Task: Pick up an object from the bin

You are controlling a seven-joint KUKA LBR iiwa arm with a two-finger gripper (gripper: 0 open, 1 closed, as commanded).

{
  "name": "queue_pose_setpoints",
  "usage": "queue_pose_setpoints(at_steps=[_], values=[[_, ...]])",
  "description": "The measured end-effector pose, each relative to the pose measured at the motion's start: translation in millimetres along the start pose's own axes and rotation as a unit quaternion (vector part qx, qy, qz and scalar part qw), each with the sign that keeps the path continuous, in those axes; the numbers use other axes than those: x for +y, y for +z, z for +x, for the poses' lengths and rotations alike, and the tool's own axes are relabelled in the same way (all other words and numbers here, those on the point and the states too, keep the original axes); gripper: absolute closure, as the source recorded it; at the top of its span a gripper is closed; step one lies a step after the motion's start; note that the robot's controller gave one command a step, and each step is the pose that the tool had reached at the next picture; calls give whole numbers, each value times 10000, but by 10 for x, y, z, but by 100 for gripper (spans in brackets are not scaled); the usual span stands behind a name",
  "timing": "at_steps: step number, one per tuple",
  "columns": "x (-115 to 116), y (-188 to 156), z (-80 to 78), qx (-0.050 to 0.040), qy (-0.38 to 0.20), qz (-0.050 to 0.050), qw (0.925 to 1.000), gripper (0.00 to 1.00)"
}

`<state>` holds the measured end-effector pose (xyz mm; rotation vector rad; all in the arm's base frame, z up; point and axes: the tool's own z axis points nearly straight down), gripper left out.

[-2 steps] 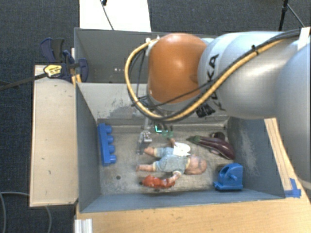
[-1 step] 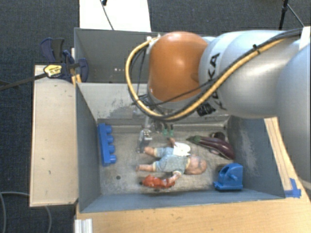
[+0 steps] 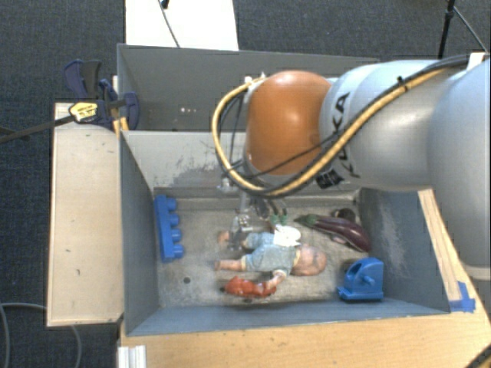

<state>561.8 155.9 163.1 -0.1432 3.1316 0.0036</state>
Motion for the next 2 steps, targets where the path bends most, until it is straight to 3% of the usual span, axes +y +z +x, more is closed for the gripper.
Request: queue_pose_setpoints(at_steps=[1, 2], values=[[-623, 118, 18, 36, -816, 4, 9967, 0], [-637, 304, 278, 22, -871, 3, 9962, 0]])
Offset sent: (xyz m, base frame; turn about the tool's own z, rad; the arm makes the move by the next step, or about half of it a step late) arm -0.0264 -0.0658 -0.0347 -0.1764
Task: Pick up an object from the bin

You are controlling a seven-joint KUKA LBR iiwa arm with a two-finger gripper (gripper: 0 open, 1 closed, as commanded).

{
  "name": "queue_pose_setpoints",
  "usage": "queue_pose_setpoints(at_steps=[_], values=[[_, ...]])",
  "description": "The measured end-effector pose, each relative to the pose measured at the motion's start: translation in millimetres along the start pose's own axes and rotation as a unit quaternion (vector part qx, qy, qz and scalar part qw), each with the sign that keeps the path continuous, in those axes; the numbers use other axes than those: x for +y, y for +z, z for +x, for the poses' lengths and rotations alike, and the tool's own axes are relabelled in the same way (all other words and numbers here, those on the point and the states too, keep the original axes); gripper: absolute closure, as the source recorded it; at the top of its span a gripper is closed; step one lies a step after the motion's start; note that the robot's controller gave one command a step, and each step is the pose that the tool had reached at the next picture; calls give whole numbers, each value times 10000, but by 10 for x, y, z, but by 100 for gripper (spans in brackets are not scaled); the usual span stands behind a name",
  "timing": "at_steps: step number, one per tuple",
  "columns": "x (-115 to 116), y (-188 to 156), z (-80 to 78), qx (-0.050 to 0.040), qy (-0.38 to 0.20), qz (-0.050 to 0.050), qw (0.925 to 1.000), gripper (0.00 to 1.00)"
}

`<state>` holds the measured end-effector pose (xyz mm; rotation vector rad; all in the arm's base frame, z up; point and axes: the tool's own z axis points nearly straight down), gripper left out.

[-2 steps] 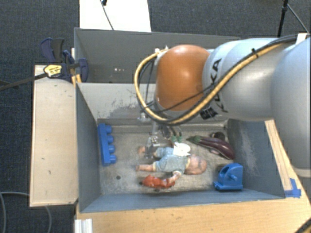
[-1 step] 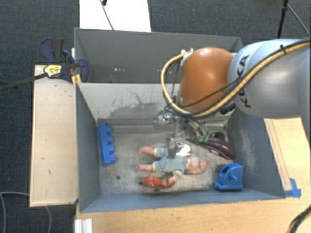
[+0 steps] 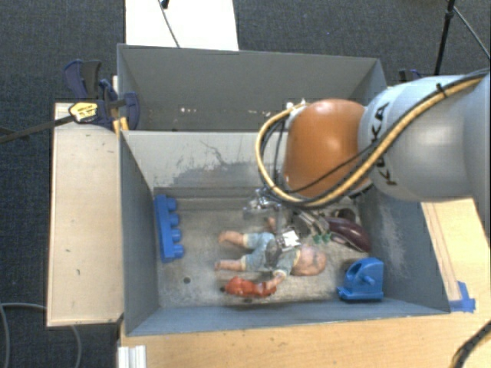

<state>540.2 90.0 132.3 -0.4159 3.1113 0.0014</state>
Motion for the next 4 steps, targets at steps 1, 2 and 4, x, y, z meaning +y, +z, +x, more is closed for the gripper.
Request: queue_pose_setpoints(at_steps=[1, 2, 4], values=[[-135, 514, -160, -17, -979, -5, 9952, 0], [-233, 578, -111, -43, -436, -10, 9990, 100], [-232, 563, -108, -41, -434, -10, 9990, 100]])
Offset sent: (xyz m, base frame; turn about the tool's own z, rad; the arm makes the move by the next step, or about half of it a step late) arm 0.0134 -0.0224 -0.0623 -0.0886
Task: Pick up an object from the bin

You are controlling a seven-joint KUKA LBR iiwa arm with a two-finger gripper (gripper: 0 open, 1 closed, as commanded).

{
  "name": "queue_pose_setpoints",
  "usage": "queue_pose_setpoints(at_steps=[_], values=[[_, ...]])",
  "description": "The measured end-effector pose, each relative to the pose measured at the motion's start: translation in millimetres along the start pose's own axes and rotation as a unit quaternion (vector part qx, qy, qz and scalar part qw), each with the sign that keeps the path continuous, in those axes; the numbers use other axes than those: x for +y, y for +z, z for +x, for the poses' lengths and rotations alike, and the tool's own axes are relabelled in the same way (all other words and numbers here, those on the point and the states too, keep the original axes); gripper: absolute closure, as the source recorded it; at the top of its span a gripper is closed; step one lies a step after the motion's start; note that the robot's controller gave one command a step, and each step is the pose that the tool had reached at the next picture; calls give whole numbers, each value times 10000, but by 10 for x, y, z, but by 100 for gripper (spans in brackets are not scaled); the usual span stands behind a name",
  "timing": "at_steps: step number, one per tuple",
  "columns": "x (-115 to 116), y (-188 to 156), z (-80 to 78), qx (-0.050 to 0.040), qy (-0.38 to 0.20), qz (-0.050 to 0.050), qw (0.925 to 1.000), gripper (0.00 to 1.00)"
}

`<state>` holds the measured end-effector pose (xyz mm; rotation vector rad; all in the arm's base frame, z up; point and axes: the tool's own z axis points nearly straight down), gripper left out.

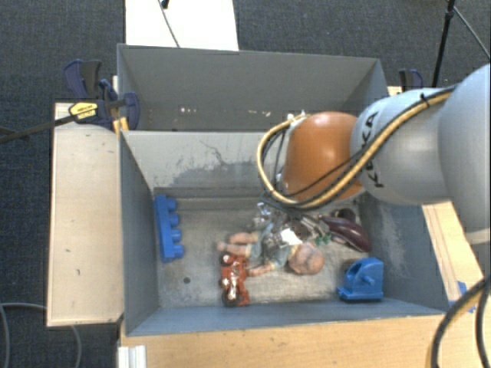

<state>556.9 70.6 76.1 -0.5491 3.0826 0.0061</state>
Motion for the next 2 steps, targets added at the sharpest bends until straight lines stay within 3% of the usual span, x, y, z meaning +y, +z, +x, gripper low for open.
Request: queue_pose_setpoints(at_steps=[2], values=[[-1, -308, 17, 51, 7, 3, 10000, 100]])
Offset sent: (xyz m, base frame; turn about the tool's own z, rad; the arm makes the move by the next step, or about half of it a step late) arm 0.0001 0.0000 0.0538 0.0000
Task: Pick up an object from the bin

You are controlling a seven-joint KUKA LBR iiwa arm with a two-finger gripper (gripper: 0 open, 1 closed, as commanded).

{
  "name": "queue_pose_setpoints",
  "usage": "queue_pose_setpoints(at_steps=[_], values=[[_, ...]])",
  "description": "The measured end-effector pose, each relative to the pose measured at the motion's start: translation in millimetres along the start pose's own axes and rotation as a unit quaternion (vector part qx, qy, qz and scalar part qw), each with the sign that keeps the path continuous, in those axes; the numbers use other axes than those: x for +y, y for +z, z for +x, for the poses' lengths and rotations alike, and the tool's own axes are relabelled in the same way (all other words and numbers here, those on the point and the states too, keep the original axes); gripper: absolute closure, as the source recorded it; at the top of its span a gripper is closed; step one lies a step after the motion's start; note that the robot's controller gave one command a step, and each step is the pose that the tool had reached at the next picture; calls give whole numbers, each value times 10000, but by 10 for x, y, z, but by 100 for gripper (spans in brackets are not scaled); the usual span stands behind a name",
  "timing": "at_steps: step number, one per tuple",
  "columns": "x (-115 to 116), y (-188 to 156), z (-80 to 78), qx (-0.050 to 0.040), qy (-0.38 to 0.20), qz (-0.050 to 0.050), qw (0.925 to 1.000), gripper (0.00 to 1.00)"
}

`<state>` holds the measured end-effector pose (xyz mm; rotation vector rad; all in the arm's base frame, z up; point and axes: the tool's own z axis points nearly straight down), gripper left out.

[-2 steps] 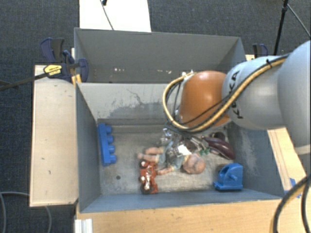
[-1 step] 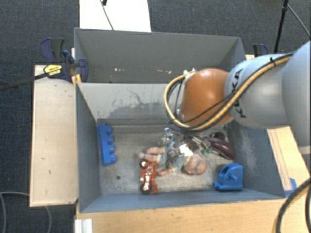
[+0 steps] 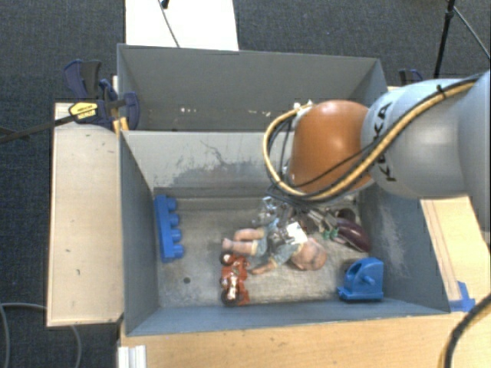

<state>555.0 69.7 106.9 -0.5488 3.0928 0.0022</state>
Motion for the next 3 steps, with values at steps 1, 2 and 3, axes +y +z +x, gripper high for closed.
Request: queue_pose_setpoints(at_steps=[1, 2, 3], values=[[2, -160, 4, 14, 1, -2, 10000, 100], [2, -379, 5, 12, 2, -1, 10000, 100], [-2, -542, -8, -15, 8, 7, 10000, 100]])
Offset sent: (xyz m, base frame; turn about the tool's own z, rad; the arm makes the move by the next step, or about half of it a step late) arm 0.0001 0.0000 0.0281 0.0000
